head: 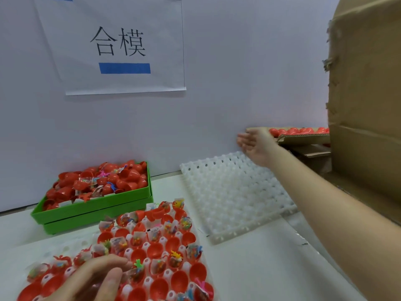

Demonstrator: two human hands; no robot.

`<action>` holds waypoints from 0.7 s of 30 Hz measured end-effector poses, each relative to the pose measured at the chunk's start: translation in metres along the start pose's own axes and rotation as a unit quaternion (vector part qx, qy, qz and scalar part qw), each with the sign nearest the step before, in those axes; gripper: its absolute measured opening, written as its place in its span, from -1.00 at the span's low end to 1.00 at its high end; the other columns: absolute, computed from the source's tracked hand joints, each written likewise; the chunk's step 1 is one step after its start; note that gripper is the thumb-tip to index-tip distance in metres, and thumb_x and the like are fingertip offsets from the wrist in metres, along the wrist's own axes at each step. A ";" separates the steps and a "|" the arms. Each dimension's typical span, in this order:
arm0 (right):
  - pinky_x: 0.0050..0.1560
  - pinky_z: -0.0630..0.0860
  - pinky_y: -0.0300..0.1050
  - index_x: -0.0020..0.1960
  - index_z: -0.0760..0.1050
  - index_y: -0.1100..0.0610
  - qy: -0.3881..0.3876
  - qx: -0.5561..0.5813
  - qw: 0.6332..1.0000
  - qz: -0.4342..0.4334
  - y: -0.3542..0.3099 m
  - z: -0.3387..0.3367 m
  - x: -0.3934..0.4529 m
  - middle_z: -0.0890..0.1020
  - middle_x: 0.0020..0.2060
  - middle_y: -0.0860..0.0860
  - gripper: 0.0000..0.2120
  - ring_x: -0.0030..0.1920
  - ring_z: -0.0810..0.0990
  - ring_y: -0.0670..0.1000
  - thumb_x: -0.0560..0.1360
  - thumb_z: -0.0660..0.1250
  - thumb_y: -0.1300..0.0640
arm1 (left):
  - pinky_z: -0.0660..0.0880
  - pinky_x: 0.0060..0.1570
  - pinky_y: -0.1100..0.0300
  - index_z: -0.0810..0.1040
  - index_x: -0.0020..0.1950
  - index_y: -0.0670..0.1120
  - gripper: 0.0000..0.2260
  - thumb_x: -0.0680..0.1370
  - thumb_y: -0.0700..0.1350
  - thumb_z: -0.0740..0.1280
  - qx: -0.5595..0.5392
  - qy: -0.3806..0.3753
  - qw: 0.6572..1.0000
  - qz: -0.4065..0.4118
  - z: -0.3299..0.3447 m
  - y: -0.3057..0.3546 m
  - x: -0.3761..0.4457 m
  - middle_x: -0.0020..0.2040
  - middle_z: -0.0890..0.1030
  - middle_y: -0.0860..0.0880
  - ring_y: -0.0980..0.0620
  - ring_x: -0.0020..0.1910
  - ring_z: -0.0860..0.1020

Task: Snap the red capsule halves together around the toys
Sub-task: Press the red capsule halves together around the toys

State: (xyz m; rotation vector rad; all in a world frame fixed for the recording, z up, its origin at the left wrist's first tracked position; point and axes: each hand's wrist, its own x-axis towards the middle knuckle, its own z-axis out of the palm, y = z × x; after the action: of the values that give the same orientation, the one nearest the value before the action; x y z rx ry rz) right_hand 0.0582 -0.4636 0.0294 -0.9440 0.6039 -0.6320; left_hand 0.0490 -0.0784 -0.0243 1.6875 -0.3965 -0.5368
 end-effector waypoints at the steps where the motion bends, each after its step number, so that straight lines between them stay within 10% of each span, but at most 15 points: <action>1: -0.42 0.42 -0.31 -0.09 0.54 0.30 -0.020 -0.081 0.997 0.000 0.010 0.004 -0.007 0.57 -0.23 0.13 -0.76 -0.32 0.54 -0.01 0.61 0.14 0.24 | 0.44 -0.53 0.39 0.59 -0.28 -0.33 -0.70 0.39 -0.66 0.21 0.008 -0.010 1.000 -0.029 0.001 -0.002 0.006 -0.47 0.48 -0.21 -0.22 -0.44 0.41; 5: -0.39 0.40 -0.26 -0.03 0.63 0.23 -0.151 -0.280 0.947 -0.053 0.058 0.022 -0.046 0.61 -0.32 0.07 -0.86 -0.41 0.56 -0.04 0.58 0.30 0.24 | 0.40 -0.60 0.46 0.58 -0.43 -0.05 -0.74 0.01 -0.24 0.58 0.166 0.014 0.986 0.003 -0.006 -0.020 -0.002 -0.42 0.51 -0.24 -0.09 -0.52 0.47; 9: -0.33 0.47 -0.35 -0.03 0.69 0.05 -0.286 -0.462 0.826 -0.152 0.094 0.045 -0.096 0.71 -0.28 -0.10 -0.82 -0.28 0.66 -0.16 0.55 0.31 0.22 | 0.47 -0.30 0.58 0.66 -0.20 0.28 -0.89 0.39 0.04 0.48 0.295 0.138 0.924 0.199 -0.035 -0.020 -0.029 -0.21 0.60 0.46 0.38 -0.23 0.61; 12: -0.20 0.55 -0.35 -0.07 0.72 -0.01 -0.351 -0.497 0.767 -0.204 0.114 0.065 -0.129 0.72 -0.25 -0.18 -0.82 -0.20 0.67 -0.19 0.51 0.37 0.21 | 0.45 0.04 0.43 0.59 -0.03 0.31 -0.84 0.50 0.01 0.42 0.382 0.152 0.893 0.183 -0.058 -0.023 -0.020 -0.02 0.50 0.43 0.42 -0.04 0.46; 16: -0.19 0.58 -0.29 -0.10 0.72 0.00 -0.397 -0.540 0.701 -0.244 0.138 0.090 -0.149 0.69 -0.29 -0.21 -0.84 -0.23 0.65 -0.16 0.51 0.38 0.19 | 0.28 -0.13 0.67 0.49 0.12 0.32 -0.84 0.58 0.08 0.30 0.422 0.152 0.882 0.146 -0.075 -0.036 -0.014 0.11 0.48 0.27 0.45 -0.08 0.42; 21: -0.43 0.41 -0.22 -0.17 0.70 0.06 -0.385 -0.594 0.647 -0.283 0.164 0.133 -0.144 0.62 -0.45 -0.10 -0.77 -0.45 0.51 -0.08 0.57 0.35 0.00 | 0.51 -0.03 0.33 0.55 0.24 0.22 -0.76 0.58 0.13 0.28 0.408 0.146 0.888 0.152 -0.080 -0.047 -0.012 -0.01 0.48 0.30 0.30 -0.17 0.56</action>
State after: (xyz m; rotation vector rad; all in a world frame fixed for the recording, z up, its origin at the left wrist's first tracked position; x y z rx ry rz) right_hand 0.0933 -0.2166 -0.0260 -2.5549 -0.2011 -0.2142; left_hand 0.0819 0.0025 -0.0582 2.4048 -0.7117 0.1683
